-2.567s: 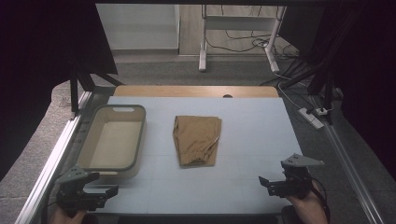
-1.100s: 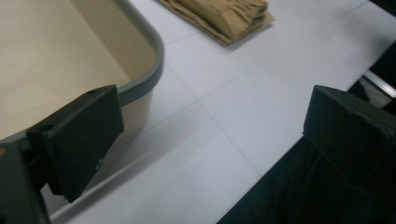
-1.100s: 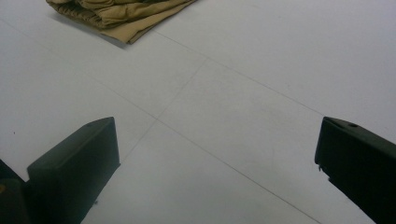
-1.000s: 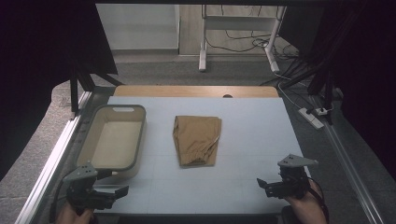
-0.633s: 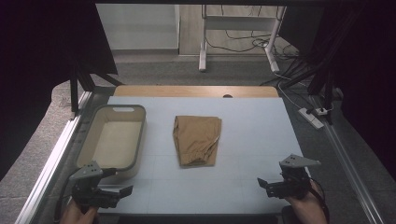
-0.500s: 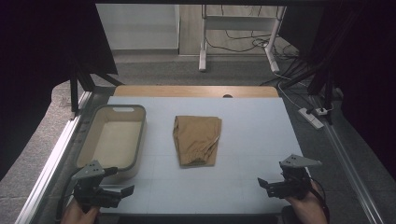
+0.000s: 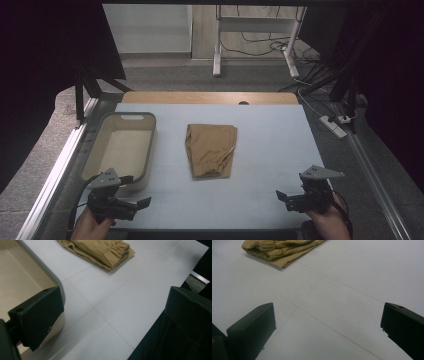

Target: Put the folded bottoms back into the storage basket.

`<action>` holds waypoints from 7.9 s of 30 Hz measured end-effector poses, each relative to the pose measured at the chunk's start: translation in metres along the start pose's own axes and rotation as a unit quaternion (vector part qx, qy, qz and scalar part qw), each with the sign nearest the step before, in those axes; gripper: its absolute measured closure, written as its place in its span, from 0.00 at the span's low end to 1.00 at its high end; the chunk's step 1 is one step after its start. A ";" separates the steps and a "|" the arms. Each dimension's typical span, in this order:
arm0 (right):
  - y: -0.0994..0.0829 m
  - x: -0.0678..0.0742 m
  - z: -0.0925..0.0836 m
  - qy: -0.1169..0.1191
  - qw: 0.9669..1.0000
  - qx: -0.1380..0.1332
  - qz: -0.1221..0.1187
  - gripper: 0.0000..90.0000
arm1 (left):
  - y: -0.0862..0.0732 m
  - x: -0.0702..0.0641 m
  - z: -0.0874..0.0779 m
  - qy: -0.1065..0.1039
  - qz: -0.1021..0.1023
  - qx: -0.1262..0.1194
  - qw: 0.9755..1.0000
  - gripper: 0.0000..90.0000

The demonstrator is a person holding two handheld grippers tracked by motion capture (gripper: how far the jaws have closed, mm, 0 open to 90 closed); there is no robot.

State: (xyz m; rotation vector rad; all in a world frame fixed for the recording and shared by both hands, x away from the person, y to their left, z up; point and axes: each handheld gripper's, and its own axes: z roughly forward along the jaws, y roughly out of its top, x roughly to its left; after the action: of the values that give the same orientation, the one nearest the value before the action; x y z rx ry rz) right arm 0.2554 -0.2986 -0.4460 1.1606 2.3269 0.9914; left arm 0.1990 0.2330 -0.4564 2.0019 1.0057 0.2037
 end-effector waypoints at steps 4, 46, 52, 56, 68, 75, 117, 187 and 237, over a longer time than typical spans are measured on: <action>0.000 0.000 0.000 0.000 1.000 0.000 0.000 0.00 | 0.005 -0.001 0.005 -0.008 -0.004 0.001 1.000 0.01; 0.000 0.001 0.001 0.003 1.000 0.002 -0.009 0.00 | 0.057 -0.002 0.088 -0.011 0.029 0.045 0.999 0.00; 0.000 0.001 0.001 0.003 1.000 0.004 -0.011 0.00 | 0.063 0.003 0.096 -0.007 0.012 0.052 0.999 0.00; 0.000 0.002 0.001 0.003 1.000 0.004 -0.012 0.00 | 0.067 0.005 0.103 -0.005 0.006 0.057 0.998 0.00; 0.000 0.002 0.001 0.005 1.000 0.004 -0.015 0.00 | 0.073 0.011 0.124 0.000 0.007 0.065 0.998 0.00; 0.000 0.002 0.001 0.006 1.000 0.004 -0.016 0.00 | 0.077 0.014 0.137 0.001 0.009 0.072 0.997 0.00; 0.002 0.007 0.004 0.003 0.999 0.019 -0.044 0.00 | 0.072 0.024 0.199 0.033 0.006 0.139 0.990 0.25; 0.067 0.029 0.046 0.109 0.991 -0.040 -0.069 0.00 | 0.081 0.013 0.198 -0.005 -0.023 0.160 0.987 0.81; 0.150 0.006 0.153 0.068 0.996 -0.001 -0.050 0.00 | 0.081 0.013 0.198 -0.004 -0.018 0.159 0.987 0.80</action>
State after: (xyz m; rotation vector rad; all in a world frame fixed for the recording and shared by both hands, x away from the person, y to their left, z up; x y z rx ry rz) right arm 0.4233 -0.1649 -0.4431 0.9927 2.4622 1.0675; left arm 0.3490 0.0938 -0.5198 2.2654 1.1242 0.0150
